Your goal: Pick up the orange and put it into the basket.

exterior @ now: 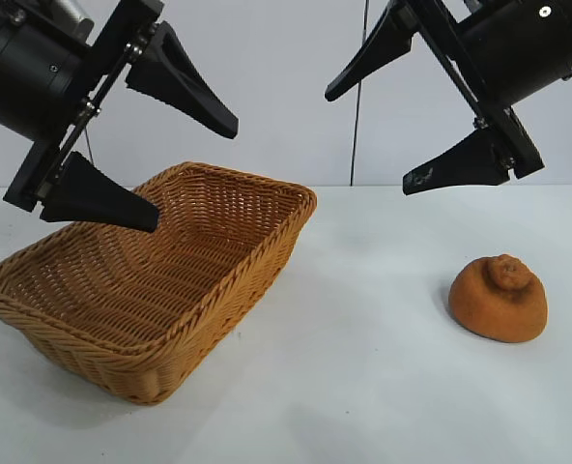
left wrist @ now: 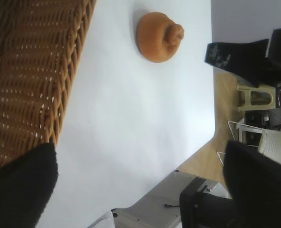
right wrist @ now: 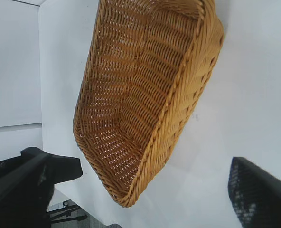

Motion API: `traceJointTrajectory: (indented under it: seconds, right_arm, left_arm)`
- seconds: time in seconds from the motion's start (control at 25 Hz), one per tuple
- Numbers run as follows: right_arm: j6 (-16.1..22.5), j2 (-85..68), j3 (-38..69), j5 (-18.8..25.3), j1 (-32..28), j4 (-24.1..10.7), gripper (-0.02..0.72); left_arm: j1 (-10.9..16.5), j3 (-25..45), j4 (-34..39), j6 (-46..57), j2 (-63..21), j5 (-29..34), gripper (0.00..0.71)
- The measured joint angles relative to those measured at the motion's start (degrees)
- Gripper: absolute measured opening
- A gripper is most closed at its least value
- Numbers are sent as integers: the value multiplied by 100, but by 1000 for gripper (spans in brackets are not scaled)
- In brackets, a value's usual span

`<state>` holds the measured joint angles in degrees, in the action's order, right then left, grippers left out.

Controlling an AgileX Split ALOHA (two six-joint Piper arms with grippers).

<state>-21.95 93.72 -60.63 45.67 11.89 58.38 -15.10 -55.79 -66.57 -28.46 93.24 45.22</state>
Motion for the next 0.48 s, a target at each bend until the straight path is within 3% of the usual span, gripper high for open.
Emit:
traceJointTrajectory:
  seconds: [0.48]
  right_arm:
    - [0,0,0,-30,0,7,683]
  left_arm:
    - [0,0,-6,0,0,-2,672]
